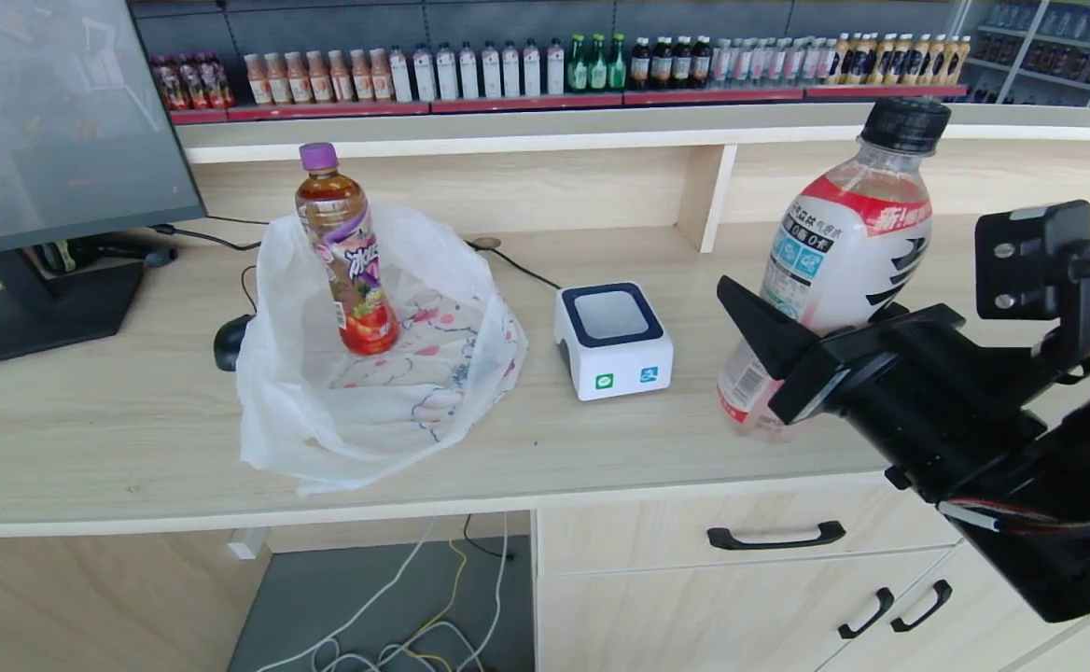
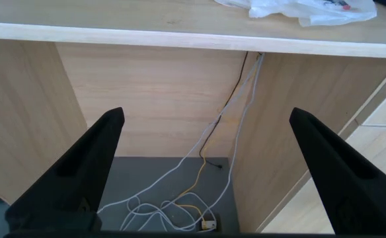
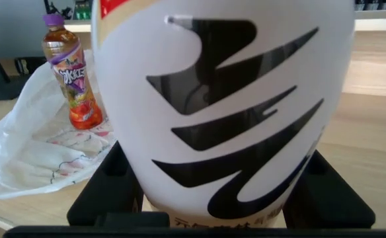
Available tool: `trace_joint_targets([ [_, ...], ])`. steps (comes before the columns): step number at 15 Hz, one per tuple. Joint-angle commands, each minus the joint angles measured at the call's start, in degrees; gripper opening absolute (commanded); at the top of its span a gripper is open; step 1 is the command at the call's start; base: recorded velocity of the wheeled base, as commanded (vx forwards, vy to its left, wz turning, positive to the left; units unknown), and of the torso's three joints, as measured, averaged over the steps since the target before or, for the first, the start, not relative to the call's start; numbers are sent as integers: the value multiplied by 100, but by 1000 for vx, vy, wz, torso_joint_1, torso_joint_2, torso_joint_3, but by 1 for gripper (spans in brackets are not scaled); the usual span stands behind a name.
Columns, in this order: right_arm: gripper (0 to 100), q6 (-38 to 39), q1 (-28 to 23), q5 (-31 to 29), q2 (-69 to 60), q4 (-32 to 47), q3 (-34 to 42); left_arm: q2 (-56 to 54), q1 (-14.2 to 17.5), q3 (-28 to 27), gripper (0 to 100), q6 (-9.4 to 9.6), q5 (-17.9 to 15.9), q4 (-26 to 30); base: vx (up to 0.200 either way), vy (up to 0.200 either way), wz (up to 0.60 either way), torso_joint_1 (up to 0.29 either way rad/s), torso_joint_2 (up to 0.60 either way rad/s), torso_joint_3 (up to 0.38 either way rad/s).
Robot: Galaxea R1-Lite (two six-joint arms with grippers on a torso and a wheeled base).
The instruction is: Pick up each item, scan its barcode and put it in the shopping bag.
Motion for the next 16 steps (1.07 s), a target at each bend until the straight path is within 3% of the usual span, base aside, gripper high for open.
trace_joint_targets([
  [1, 0, -15, 0, -5, -30, -1, -46, -2, 1, 0, 100, 2, 1, -2, 0, 200, 0, 2, 7, 2],
  [6, 0, -1061, 0, 21, 75, 25, -327, -2, 1, 0, 100, 2, 1, -2, 0, 40, 0, 0, 1, 0],
  [9, 0, -2133, 8, 109, 436, 157, -1145, -2, 1, 0, 100, 2, 1, -2, 0, 0, 0, 0, 0, 0],
  [12, 0, -2889, 8, 285, 664, 763, -2226, -2, 1, 0, 100, 2, 1, -2, 0, 0, 0, 0, 0, 0],
  [16, 0, -4146, -264, 1260, 1016, 1027, -2762, -2, 1, 0, 100, 11, 1, -2, 0, 0, 0, 0, 0, 0],
])
